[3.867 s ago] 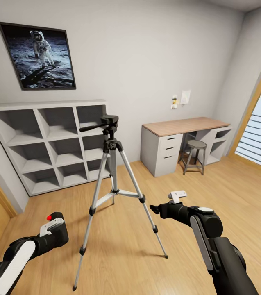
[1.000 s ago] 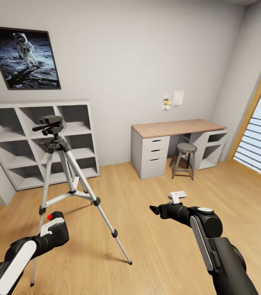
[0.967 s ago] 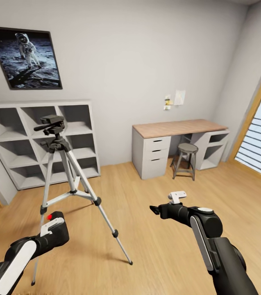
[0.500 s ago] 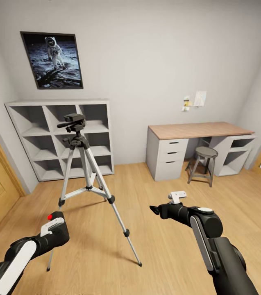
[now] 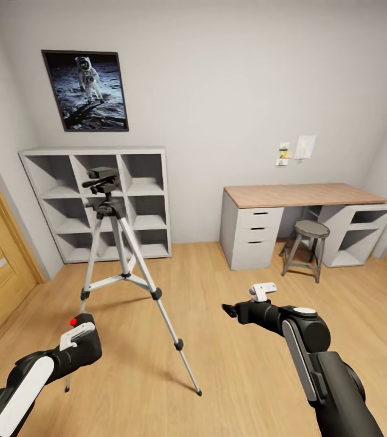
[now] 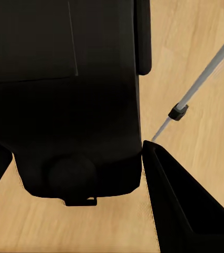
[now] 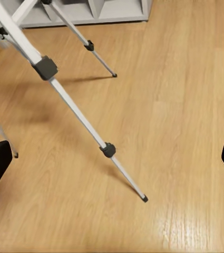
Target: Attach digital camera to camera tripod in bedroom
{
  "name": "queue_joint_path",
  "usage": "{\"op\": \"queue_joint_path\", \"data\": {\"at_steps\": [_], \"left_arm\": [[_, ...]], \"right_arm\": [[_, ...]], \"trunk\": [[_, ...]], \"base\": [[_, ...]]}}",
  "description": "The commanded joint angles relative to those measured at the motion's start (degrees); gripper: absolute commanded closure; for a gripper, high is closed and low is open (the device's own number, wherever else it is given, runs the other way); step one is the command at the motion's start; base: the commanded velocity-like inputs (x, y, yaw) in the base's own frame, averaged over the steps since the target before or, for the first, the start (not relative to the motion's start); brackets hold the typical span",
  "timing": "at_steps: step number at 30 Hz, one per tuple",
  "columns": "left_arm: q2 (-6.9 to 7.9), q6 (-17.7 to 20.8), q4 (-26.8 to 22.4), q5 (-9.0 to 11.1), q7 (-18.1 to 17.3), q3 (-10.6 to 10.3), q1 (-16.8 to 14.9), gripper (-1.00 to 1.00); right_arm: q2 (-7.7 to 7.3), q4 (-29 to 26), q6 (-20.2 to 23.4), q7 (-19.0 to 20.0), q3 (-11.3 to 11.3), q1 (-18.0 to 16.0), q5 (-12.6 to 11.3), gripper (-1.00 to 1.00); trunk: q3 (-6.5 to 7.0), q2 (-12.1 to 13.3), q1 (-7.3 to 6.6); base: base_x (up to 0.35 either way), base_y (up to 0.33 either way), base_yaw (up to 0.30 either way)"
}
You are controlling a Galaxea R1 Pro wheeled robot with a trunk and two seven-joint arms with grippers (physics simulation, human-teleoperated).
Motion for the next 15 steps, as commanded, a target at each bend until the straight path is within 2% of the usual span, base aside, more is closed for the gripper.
{"op": "queue_joint_path", "data": {"at_steps": [1, 6, 15], "left_arm": [[0.05, 0.13, -0.09, 0.46, 0.45, -0.10, -0.04, 1.00], [-0.11, 0.13, -0.09, 0.33, 0.49, -0.10, -0.01, 1.00], [-0.12, 0.13, -0.08, 0.21, 0.55, -0.10, 0.04, 1.00]], "right_arm": [[0.00, -0.04, 0.25, 0.01, -0.04, -0.04, -0.13, -1.00], [-0.10, -0.04, 0.18, 0.04, -0.04, -0.04, -0.13, -1.00], [-0.21, -0.04, 0.22, 0.03, -0.05, -0.04, -0.13, -1.00]], "trunk": [[-0.06, -0.04, 0.00], [-0.06, -0.04, 0.00], [-0.06, -0.04, 0.00]], "base": [[0.000, -0.319, 0.004], [0.079, -0.315, 0.001], [0.193, -0.287, 0.000]]}}
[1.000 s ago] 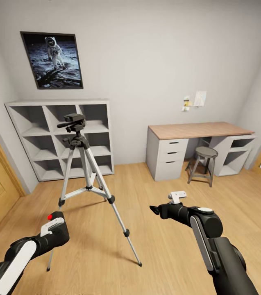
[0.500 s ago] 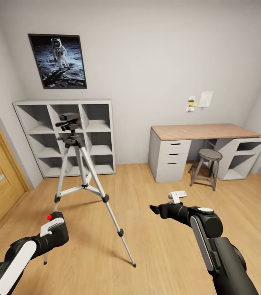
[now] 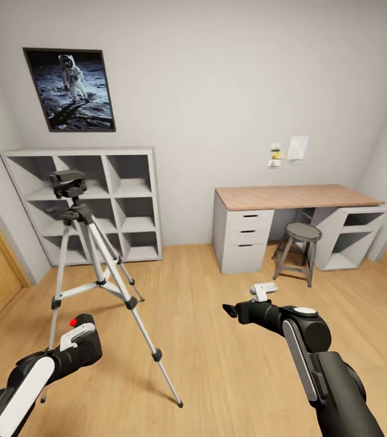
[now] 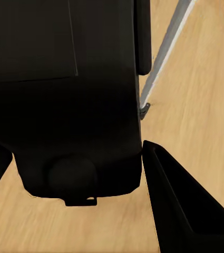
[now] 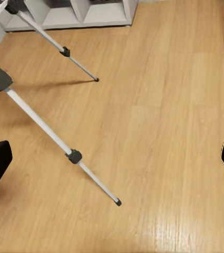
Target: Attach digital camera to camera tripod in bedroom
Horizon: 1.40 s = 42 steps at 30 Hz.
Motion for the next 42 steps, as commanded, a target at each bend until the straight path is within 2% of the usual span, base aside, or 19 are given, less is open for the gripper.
{"op": "queue_joint_path", "data": {"at_steps": [1, 12, 22, 42], "left_arm": [[0.05, 0.12, -0.10, 0.46, 0.44, -0.10, -0.04, 1.00], [0.05, 0.12, -0.09, 0.43, 0.45, -0.10, -0.04, 1.00], [0.05, 0.07, -0.43, 0.61, 0.12, -0.10, 0.42, 1.00], [0.11, 0.12, -0.69, 1.12, -0.25, 0.00, 1.10, 1.00]], "right_arm": [[0.01, -0.04, 0.27, 0.00, -0.03, -0.04, -0.13, -1.00], [0.00, -0.04, 0.49, -0.02, -0.03, -0.04, -0.13, -1.00], [-0.11, -0.04, 0.62, -0.02, 0.03, -0.04, -0.15, -1.00], [-0.14, -0.04, 0.63, -0.02, 0.12, -0.04, -0.22, -1.00]], "trunk": [[-0.06, -0.04, 0.02], [-0.06, -0.04, 0.02], [-0.06, -0.04, 0.02], [-0.06, -0.04, 0.02]], "base": [[0.210, -0.281, 0.000], [0.215, -0.279, 0.021], [0.197, -0.250, 0.222], [0.022, -0.027, 0.268]]}}
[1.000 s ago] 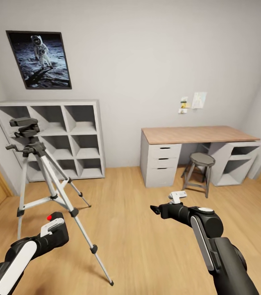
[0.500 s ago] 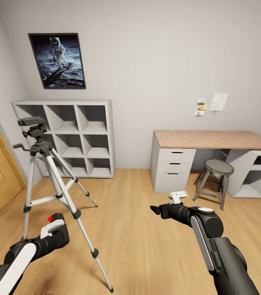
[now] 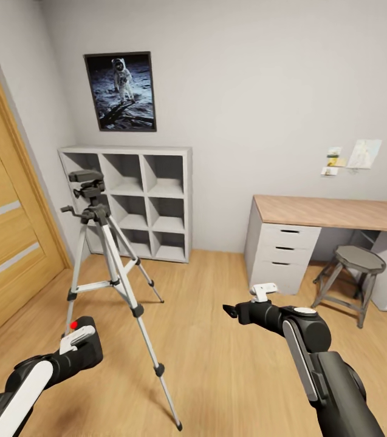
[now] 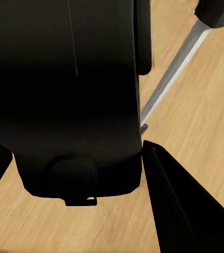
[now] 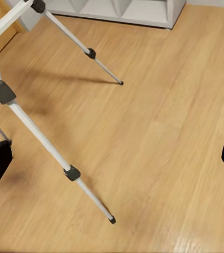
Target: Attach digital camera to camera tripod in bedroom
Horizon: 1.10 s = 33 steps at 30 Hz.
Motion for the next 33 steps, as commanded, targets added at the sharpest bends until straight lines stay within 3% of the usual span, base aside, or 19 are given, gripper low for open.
{"op": "queue_joint_path", "data": {"at_steps": [1, 11, 33], "left_arm": [[0.05, 0.10, -0.04, 0.44, 0.43, -0.12, -0.06, 1.00], [0.02, 0.06, -0.07, 0.25, 0.49, -0.07, -0.06, 1.00], [0.03, 0.02, -0.07, -0.21, 0.93, 0.01, 0.03, 1.00]], "right_arm": [[0.01, -0.07, 0.30, -0.01, -0.04, -0.03, -0.16, -1.00], [0.03, -0.07, 0.27, -0.01, -0.03, -0.03, -0.12, -1.00], [0.10, -0.07, 0.21, -0.01, -0.03, -0.03, -0.08, -1.00]], "trunk": [[-0.06, -0.04, 0.00], [-0.06, -0.04, 0.00], [-0.06, -0.04, 0.00]], "base": [[0.001, -0.001, 0.266], [0.000, -0.082, 0.266], [0.000, -0.317, 0.266]]}}
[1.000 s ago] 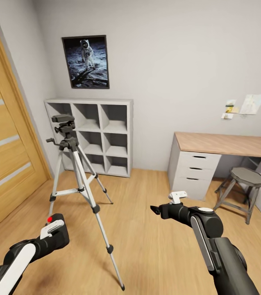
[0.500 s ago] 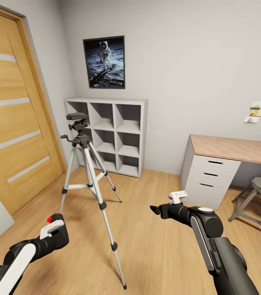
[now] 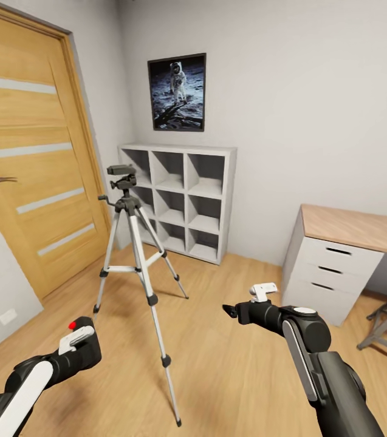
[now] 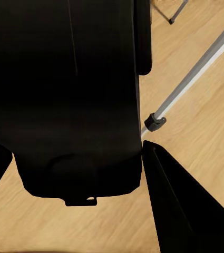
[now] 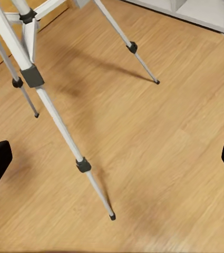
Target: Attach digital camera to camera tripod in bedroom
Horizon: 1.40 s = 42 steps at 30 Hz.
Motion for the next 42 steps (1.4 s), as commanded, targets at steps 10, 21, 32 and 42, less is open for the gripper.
{"op": "queue_joint_path", "data": {"at_steps": [10, 21, 32, 42], "left_arm": [[0.67, -5.20, -0.82, 1.27, -0.38, 2.12, 4.49, 1.00], [0.10, -5.86, -3.45, 1.33, -0.42, 6.53, 9.09, 1.00], [-0.06, -5.86, -3.41, 1.36, -0.29, 6.48, 9.42, 1.00], [-0.76, -5.86, -3.76, 1.14, -0.47, 6.40, 9.42, 1.00]], "right_arm": [[-0.11, -0.05, 0.26, 0.06, 0.27, -0.03, -0.16, -1.00], [-0.17, -0.05, 0.23, 0.09, 1.09, -0.03, -0.14, -1.00], [-0.17, -0.05, 0.27, 0.12, 1.18, -0.03, -0.13, -1.00], [-0.18, -0.05, 0.34, 0.17, 1.06, -0.03, -0.13, -1.00]], "trunk": [[-0.18, -0.04, 0.00], [0.68, 2.36, -1.32], [2.54, 6.78, -3.73], [4.33, 10.79, -5.93]], "base": [[0.000, -0.315, 0.266], [0.000, -0.062, 0.266], [0.000, -0.003, 0.188], [0.000, 0.000, 0.018]]}}
